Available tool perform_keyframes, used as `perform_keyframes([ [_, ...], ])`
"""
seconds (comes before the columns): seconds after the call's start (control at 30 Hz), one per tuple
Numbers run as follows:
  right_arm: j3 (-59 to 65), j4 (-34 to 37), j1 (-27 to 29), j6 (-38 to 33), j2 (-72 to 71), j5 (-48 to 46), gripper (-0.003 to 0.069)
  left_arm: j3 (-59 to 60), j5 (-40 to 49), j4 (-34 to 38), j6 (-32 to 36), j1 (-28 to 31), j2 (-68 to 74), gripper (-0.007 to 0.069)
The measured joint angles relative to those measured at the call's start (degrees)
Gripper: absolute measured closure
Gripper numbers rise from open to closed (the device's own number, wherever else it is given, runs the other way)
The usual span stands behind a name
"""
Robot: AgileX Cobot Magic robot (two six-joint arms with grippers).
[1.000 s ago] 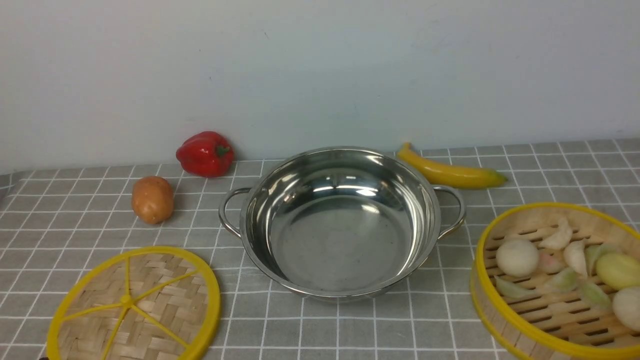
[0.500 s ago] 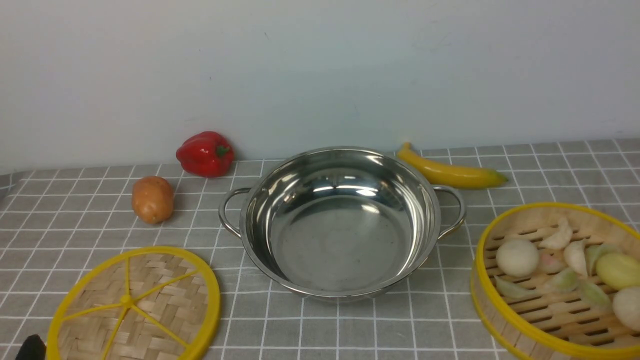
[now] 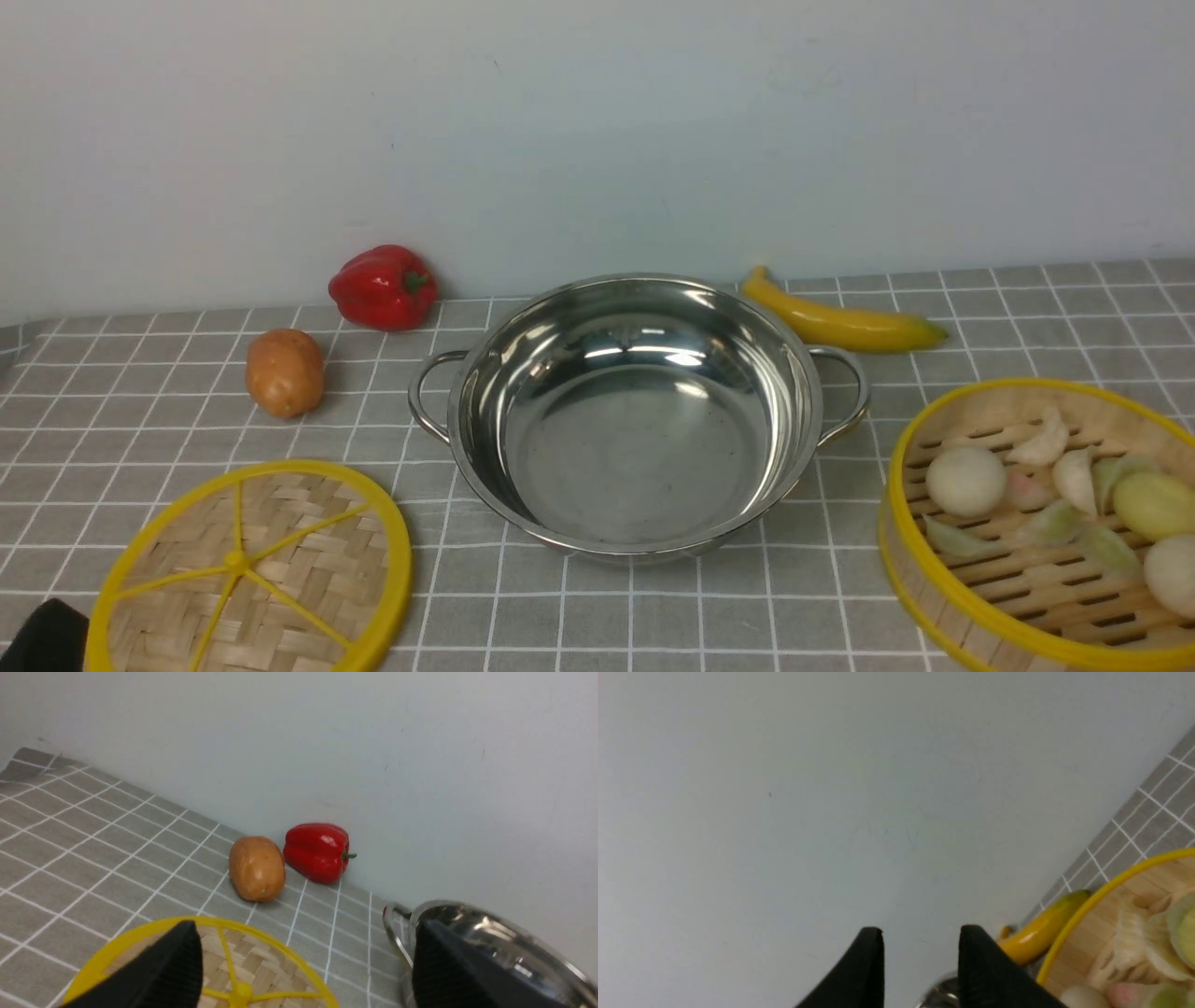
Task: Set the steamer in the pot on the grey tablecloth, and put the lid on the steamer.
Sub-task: 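Reach for and grasp the rim of the bamboo steamer holding the buns with the right gripper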
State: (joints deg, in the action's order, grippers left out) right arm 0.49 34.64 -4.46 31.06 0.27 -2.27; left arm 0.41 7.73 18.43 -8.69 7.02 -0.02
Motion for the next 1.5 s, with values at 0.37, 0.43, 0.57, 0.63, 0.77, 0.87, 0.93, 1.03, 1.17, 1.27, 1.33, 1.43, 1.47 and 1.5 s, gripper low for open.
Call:
perform_keyframes([
  [0.37, 0.0, 6.0, 0.0, 0.5, -0.4, 2.7, 0.0414, 0.0, -14.4, 19.8, -9.4, 0.0, 0.0, 0.0067],
  [0.43, 0.0, 6.1, 0.0, 1.2, -0.4, 2.7, 0.0414, 0.0, -15.0, 20.0, -9.5, 0.0, 0.0, 0.0067],
  [0.57, 0.0, 6.2, 0.0, 2.5, -0.4, 2.7, 0.0414, 0.0, -15.3, 20.1, -9.9, 0.0, 0.0, 0.0067],
  [0.63, 0.0, 6.5, 0.0, 3.9, -0.4, 3.1, 0.0414, 0.0, -15.4, 20.1, -11.0, 0.0, 0.0, 0.0067],
  [0.77, 0.0, 7.2, 0.0, 7.7, -0.4, 8.5, 0.0414, 0.0, -18.6, 19.9, -14.9, 0.0, 0.0, 0.0074],
  [0.87, -1.8, 4.0, 0.0, 9.6, -0.4, 16.8, 0.0414, -1.2, -25.1, 16.5, -17.8, 0.0, 0.0, 0.0144],
  [0.93, -5.3, -2.5, 0.0, 8.9, -0.4, 22.1, 0.0414, -3.9, -30.5, 11.0, -18.1, 0.0, 0.0, 0.0226],
  [1.03, -11.7, -14.0, 0.0, 5.5, -0.5, 24.1, 0.0414, -8.0, -33.5, 1.7, -16.5, 0.0, -0.1, 0.0361],
  [1.17, -22.1, -29.3, 0.0, 1.6, 1.8, 11.8, 0.0414, -13.7, -27.8, -8.4, -13.6, 0.0, 0.0, 0.0545],
  [1.27, -30.7, -37.1, 0.0, 1.1, 8.0, -6.5, 0.0414, -18.2, -15.5, -14.2, -12.7, 0.0, 3.0, 0.0629],
  [1.33, -36.9, -41.4, 0.0, 1.0, 14.2, -20.2, 0.0414, -20.5, -6.1, -17.1, -12.4, 0.0, 6.7, 0.0647],
  [1.43, -42.9, -45.3, 0.0, 0.6, 19.8, -32.6, 0.0414, -22.6, 2.1, -18.4, -12.3, 0.0, 11.6, 0.0644],
  [1.47, -45.4, -46.9, 0.0, 0.1, 22.7, -37.8, 0.0414, -23.7, 6.2, -18.4, -12.1, 0.0, 14.1, 0.0639],
  [1.5, -48.7, -49.2, 0.0, -1.0, 27.5, -44.5, 0.0414, -25.3, 12.3, -18.9, -11.7, 0.0, 17.8, 0.0624],
])
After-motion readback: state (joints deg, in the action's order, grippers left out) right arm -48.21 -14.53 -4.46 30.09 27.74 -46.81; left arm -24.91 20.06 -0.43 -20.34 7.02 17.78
